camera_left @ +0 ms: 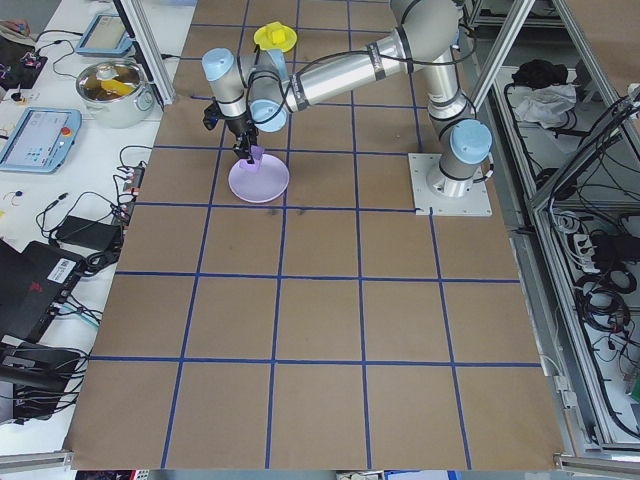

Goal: Sort blocks by color into plates

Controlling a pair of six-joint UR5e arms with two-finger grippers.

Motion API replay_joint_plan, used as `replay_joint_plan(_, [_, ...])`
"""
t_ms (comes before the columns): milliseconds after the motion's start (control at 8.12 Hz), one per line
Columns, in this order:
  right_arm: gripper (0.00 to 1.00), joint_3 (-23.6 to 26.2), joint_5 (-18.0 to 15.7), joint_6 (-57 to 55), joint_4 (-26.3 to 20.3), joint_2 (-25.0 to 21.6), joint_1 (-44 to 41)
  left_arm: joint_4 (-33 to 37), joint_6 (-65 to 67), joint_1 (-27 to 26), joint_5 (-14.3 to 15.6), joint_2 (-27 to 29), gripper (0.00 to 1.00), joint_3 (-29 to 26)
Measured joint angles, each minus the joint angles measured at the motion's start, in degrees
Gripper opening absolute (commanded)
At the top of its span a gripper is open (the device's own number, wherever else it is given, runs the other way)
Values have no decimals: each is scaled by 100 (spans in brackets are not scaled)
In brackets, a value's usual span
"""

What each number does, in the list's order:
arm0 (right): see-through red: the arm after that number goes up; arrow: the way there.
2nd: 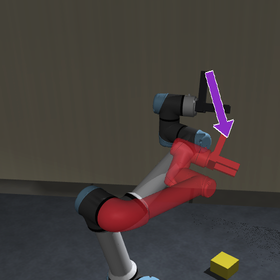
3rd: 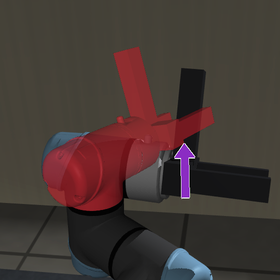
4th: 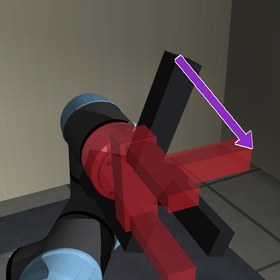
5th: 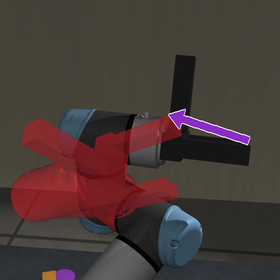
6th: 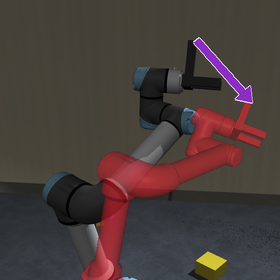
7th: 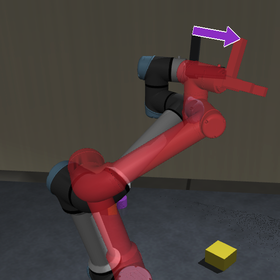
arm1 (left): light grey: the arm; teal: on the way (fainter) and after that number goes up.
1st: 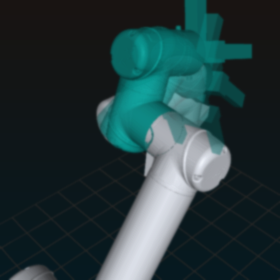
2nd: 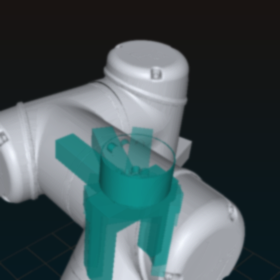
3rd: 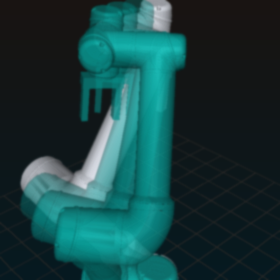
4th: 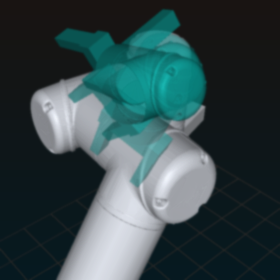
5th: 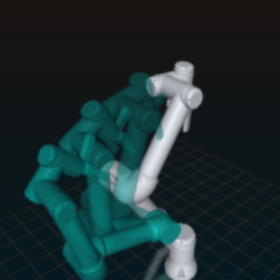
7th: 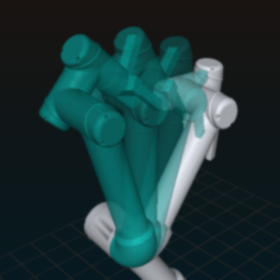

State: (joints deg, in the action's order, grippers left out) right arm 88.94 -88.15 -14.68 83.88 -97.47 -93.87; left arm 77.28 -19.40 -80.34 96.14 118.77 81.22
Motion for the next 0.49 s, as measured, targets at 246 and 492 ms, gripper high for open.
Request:
replay_joint_plan(246, [100,0,0,3,0,0,0,-120,-15,23,-2,227,100,3])
replay_joint_plan(492, [100,-2,0,5,1,0,0,-148,-11,24,0,209,100,-8])
